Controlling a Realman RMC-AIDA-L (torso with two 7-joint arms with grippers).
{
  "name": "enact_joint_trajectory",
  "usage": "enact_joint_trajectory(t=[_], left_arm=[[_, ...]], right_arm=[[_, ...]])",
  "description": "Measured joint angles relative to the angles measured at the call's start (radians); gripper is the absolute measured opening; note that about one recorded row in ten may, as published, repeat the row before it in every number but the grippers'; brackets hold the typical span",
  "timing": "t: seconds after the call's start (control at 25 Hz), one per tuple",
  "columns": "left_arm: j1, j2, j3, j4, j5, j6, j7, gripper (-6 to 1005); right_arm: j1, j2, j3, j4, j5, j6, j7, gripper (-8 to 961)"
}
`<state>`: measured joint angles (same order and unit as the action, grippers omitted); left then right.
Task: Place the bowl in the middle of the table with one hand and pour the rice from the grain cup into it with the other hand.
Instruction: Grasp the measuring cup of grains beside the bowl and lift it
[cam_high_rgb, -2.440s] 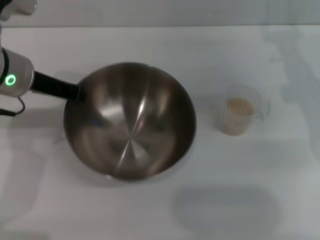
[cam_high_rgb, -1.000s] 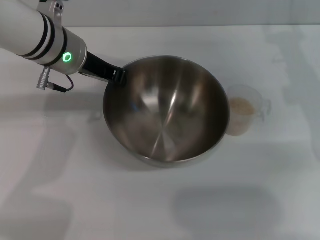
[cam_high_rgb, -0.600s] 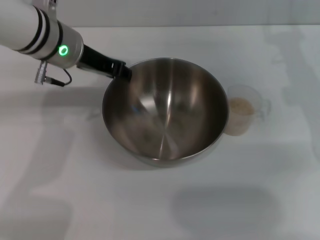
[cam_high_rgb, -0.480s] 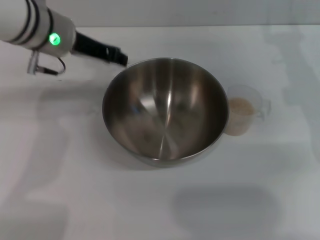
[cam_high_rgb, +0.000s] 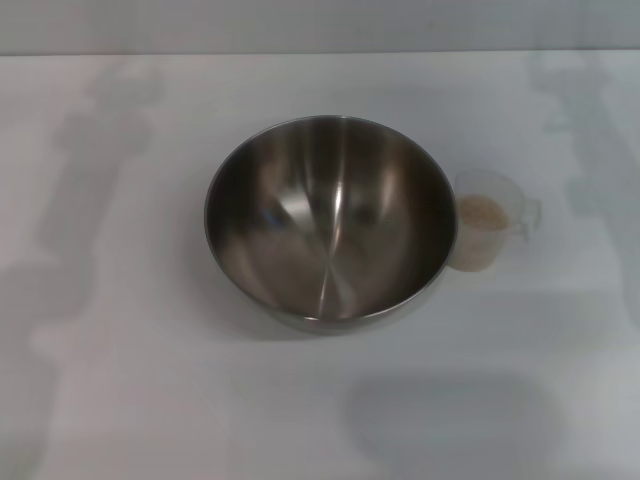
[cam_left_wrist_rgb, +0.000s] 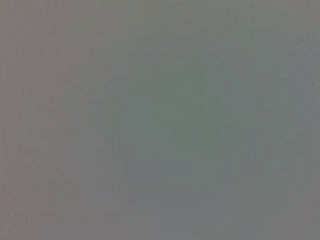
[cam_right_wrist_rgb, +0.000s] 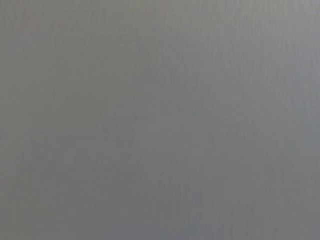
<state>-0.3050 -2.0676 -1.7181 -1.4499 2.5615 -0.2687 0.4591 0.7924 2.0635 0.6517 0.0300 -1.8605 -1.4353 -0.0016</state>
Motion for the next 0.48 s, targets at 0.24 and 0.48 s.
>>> enact_joint_trajectory(t=[0.24,0.48], left_arm=[[0.1,0.001,0.201,0.313,0.002,0.92,-0.097,398],[0.038,0.011,0.217,0.672,0.133,1.422,-0.507,400]], right_arm=[[-0.016,0.003,0.0,0.008,0.001,-0.005,0.0,515],[-0.083,0.013,-0.004,0.05,0.001,-0.047,-0.001,516]])
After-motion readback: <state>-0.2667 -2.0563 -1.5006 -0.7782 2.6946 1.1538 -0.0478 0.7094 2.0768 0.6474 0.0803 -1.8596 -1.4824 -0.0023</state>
